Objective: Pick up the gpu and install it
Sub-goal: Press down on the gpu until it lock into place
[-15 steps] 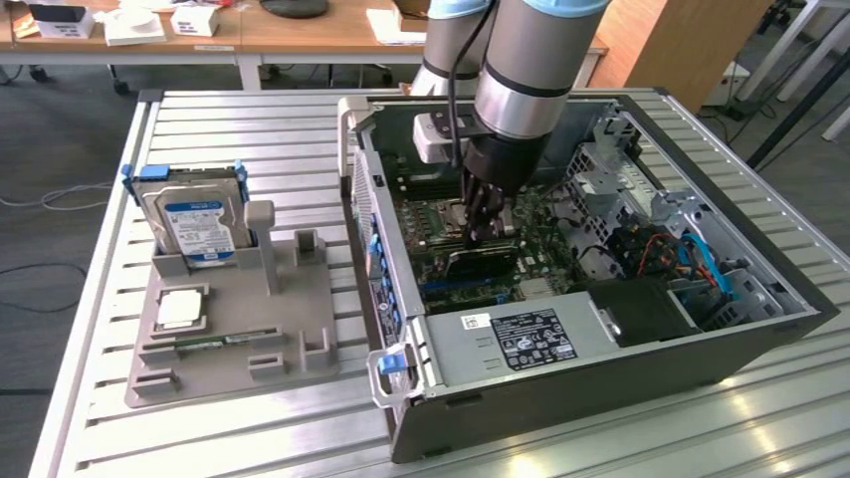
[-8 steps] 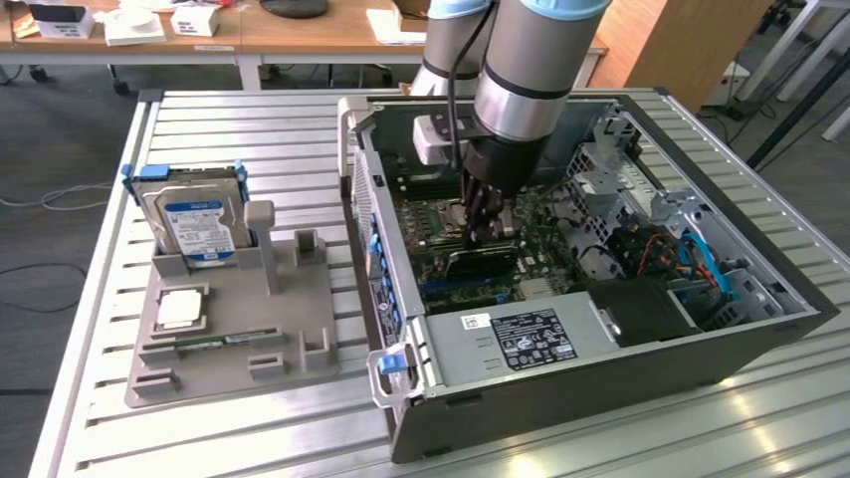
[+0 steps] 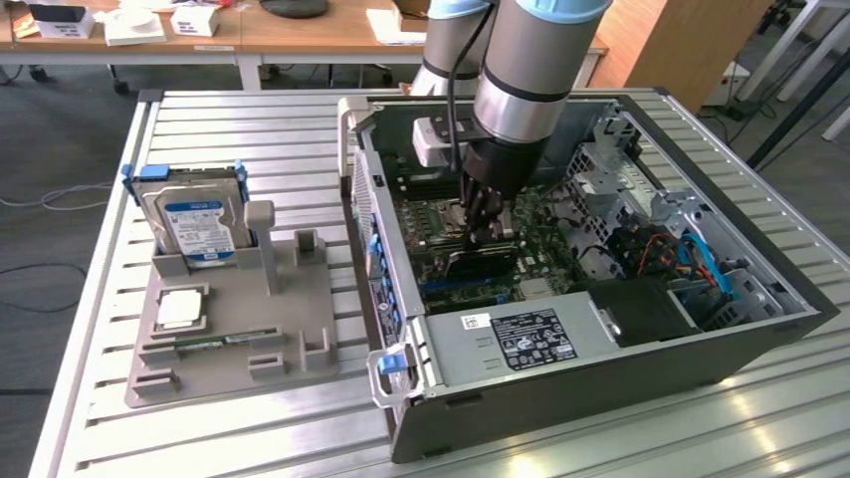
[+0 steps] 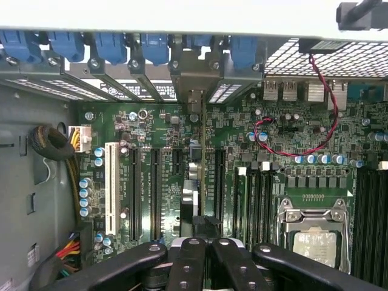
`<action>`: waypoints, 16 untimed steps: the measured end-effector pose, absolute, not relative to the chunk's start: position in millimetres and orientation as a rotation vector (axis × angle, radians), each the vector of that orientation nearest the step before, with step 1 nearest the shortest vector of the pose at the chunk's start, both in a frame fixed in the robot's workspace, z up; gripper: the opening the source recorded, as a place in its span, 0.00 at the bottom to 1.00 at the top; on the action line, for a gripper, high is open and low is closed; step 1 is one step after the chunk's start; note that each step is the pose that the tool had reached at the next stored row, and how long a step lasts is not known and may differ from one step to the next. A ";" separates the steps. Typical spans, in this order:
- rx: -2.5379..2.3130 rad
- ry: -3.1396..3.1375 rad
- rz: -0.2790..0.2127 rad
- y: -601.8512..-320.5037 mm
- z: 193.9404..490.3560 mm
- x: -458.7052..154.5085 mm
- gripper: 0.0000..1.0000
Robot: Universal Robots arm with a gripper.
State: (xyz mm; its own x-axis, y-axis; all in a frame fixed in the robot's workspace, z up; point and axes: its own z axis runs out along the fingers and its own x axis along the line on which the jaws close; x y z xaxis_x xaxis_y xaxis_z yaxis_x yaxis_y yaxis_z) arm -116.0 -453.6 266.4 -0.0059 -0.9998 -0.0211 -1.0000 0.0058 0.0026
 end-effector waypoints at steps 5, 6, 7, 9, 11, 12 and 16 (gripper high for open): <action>-2.206 2.219 0.026 -453.7 265.2 -116.0 0.11; -2.206 2.219 0.026 -453.7 265.2 -116.0 0.11; -2.206 2.219 0.026 -453.7 265.1 -116.0 0.11; -2.206 2.218 0.026 -453.6 264.9 -115.9 0.11; -2.206 2.218 0.026 -453.6 264.9 -115.9 0.11; -2.206 2.219 0.026 -453.6 264.6 -116.0 0.11; -2.205 2.218 0.026 -453.6 263.9 -115.9 0.11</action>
State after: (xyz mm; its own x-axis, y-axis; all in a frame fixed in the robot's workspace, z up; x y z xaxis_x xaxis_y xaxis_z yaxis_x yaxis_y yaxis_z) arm -115.9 -453.6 263.9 -0.0059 -0.9997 -0.0217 -1.0000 0.0058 0.0021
